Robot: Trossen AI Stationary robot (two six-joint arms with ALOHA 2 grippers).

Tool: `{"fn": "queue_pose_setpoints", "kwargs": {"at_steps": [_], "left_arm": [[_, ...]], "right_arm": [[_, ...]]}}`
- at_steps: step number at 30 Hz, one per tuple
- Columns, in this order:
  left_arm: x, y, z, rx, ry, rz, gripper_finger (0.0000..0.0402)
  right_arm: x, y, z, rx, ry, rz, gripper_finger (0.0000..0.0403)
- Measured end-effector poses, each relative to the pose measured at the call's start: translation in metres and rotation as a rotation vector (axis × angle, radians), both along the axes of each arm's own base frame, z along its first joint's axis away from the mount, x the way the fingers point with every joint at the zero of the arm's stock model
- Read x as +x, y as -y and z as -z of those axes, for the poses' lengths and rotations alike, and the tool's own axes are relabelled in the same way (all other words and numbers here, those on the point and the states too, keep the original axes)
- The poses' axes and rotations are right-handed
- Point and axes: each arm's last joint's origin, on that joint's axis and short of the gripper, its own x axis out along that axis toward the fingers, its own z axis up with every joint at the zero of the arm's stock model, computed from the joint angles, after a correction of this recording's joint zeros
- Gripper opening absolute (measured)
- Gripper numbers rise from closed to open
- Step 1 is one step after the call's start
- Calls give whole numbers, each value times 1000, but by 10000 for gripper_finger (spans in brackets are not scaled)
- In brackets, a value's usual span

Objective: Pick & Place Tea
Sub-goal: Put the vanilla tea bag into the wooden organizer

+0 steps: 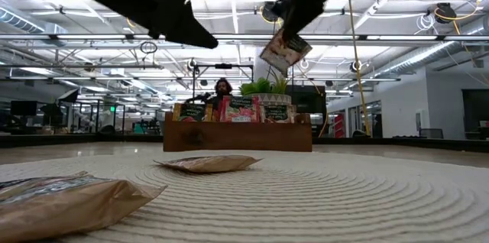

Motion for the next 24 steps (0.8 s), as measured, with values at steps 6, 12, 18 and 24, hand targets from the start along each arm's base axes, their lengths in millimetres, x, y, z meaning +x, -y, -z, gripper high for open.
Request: {"fn": "queue_pose_setpoints", "kwargs": {"at_steps": [6, 12, 18, 24], "left_arm": [[-9, -21, 21, -63, 33, -16, 44], [-15, -30, 35, -116, 6, -16, 44], [-20, -34, 41, -108, -17, -29, 44], [-24, -39, 48, -115, -33, -51, 44]], "right_arm": [[39, 2, 35, -8, -320, -29, 0], [57, -5, 58, -116, -408, -77, 0], [64, 0, 65, -138, -389, -73, 0], [65, 9, 76, -136, -367, -50, 0]]}}
